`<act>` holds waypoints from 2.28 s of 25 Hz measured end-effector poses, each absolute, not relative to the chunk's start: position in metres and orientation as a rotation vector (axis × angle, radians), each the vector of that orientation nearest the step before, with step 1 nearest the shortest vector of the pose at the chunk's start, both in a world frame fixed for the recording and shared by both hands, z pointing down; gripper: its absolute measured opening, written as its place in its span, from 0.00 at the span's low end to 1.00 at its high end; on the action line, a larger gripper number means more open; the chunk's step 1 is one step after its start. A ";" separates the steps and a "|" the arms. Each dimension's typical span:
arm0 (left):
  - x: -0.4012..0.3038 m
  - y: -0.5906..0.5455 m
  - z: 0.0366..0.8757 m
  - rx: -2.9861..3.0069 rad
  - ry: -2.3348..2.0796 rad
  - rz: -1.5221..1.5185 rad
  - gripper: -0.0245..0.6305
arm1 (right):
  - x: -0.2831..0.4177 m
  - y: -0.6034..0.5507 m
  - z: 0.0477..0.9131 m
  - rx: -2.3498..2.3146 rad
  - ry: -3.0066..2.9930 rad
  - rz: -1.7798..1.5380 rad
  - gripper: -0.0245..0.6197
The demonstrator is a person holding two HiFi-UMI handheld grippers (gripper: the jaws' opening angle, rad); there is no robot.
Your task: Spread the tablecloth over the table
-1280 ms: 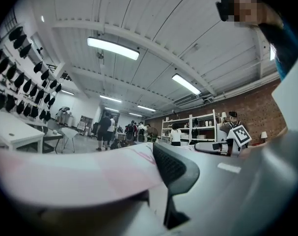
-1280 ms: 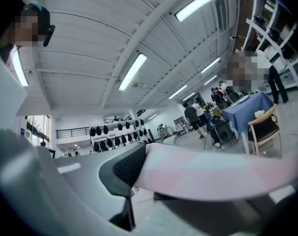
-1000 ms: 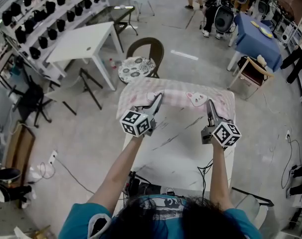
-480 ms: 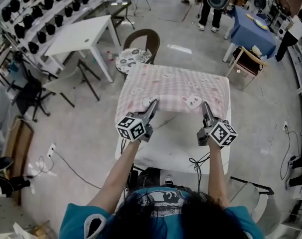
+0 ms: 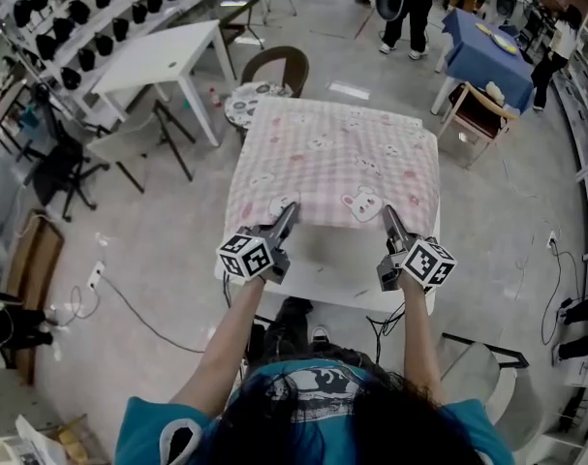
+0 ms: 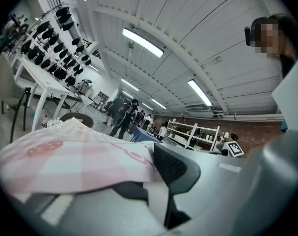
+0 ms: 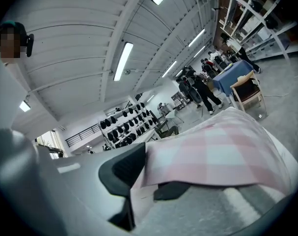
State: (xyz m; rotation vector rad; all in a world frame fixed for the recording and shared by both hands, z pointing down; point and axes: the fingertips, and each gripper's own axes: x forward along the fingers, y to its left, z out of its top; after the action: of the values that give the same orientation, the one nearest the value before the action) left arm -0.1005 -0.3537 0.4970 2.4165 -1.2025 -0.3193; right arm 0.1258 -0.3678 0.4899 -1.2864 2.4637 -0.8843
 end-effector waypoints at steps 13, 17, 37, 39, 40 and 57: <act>-0.115 -0.271 0.573 2.236 -1.099 -0.272 0.14 | 0.114 -0.279 0.563 -1.280 2.417 -1.150 0.11; -0.125 -0.251 0.601 2.144 -1.085 -0.274 0.13 | 0.109 -0.257 0.588 -1.332 2.377 -1.240 0.11; -0.139 -0.187 0.707 1.913 -1.045 0.135 0.14 | 0.084 -0.179 0.669 -1.583 2.218 -1.467 0.10; -0.138 -0.185 0.714 1.898 -1.060 0.182 0.13 | 0.085 -0.176 0.679 -1.602 2.204 -1.492 0.10; -0.137 -0.184 0.716 1.896 -1.071 0.201 0.13 | 0.086 -0.174 0.685 -1.612 2.203 -1.504 0.10; -0.146 -0.145 0.720 1.859 -1.017 0.140 0.37 | 0.100 -0.131 0.721 -1.612 2.360 -1.563 0.30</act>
State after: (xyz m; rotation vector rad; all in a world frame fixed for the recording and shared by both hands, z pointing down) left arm -0.1455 -0.1445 0.7203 1.8592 -1.0171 0.1403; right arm 0.1002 -0.1310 0.7213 -1.6121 2.3598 -1.5629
